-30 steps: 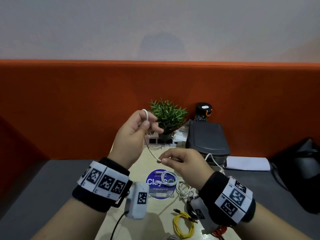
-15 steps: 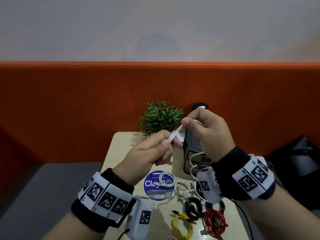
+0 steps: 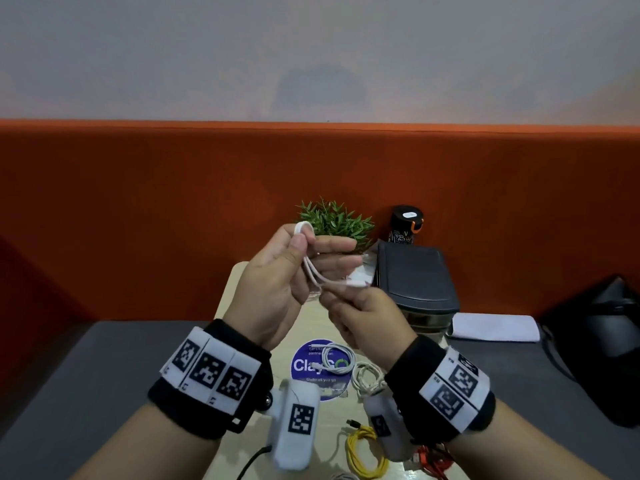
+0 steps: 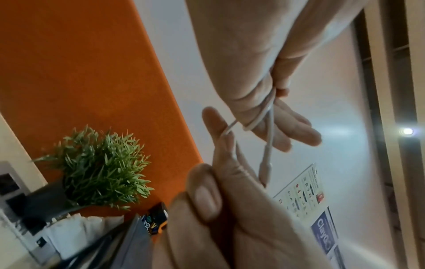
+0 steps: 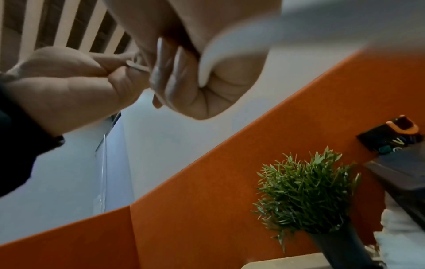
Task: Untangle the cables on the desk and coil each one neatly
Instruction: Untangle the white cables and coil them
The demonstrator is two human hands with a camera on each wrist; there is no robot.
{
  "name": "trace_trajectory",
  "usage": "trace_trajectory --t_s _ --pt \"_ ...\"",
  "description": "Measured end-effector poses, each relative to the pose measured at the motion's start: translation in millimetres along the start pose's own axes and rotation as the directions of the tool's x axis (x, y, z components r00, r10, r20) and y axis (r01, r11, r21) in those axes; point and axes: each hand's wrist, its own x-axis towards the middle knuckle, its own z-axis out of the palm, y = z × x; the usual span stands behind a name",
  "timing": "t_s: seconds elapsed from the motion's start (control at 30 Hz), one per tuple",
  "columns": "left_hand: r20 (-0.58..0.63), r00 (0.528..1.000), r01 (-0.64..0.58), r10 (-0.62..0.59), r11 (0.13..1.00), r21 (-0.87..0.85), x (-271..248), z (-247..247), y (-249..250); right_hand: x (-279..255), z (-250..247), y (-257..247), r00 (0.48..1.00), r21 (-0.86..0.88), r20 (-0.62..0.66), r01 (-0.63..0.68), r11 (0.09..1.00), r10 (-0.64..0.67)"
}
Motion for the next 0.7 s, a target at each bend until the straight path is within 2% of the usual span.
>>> trace_trajectory --t_s 0.07,0.13,0.2,0.27,0.33,0.43,0.47,0.6,0.7 --pt "-0.093 0.994 -0.050 0.059 0.993 0.103 0.8 -2.1 -3.7 -5.6 -2.2 0.0 0.998 -0.115 0.061 -0.021 0.993 0.028" --pt "-0.150 0.972 -0.134 0.182 0.949 0.284 3.8 -8.2 -5.6 -12.2 -5.1 -2.3 0.993 -0.279 0.113 -0.007 0.960 0.040" --pt "-0.117 0.941 -0.197 0.318 0.796 0.572 7.1 -18.9 -8.3 -18.6 -8.0 -8.2 0.989 -0.413 0.148 0.055 0.909 0.007" --pt "-0.030 0.947 -0.190 0.320 0.633 0.750 7.8 -27.5 -11.2 -22.5 -14.0 -16.3 0.990 -0.452 0.129 0.102 0.886 -0.049" --pt "0.019 0.974 -0.149 0.228 0.569 0.808 5.2 -30.5 -12.2 -23.6 -21.9 -27.5 0.984 -0.447 0.062 0.175 0.877 -0.165" --pt "0.093 0.991 -0.133 0.100 0.573 0.809 -1.7 -20.0 -12.7 -19.5 -32.0 -47.3 0.927 -0.440 -0.026 0.325 0.837 -0.374" --pt "0.114 0.991 -0.134 0.072 0.604 0.785 -4.1 -15.2 -13.6 -17.0 -34.0 -51.8 0.908 -0.429 -0.035 0.365 0.827 -0.419" --pt "0.107 0.993 -0.010 -0.048 0.877 0.481 -9.8 -2.7 -14.8 -4.8 -41.6 -59.0 0.861 -0.368 -0.139 0.414 0.833 -0.489" --pt "0.144 0.983 0.078 -0.111 0.973 0.217 -10.8 4.2 -8.7 5.2 -41.1 -51.3 0.875 -0.312 -0.203 0.367 0.876 -0.439"
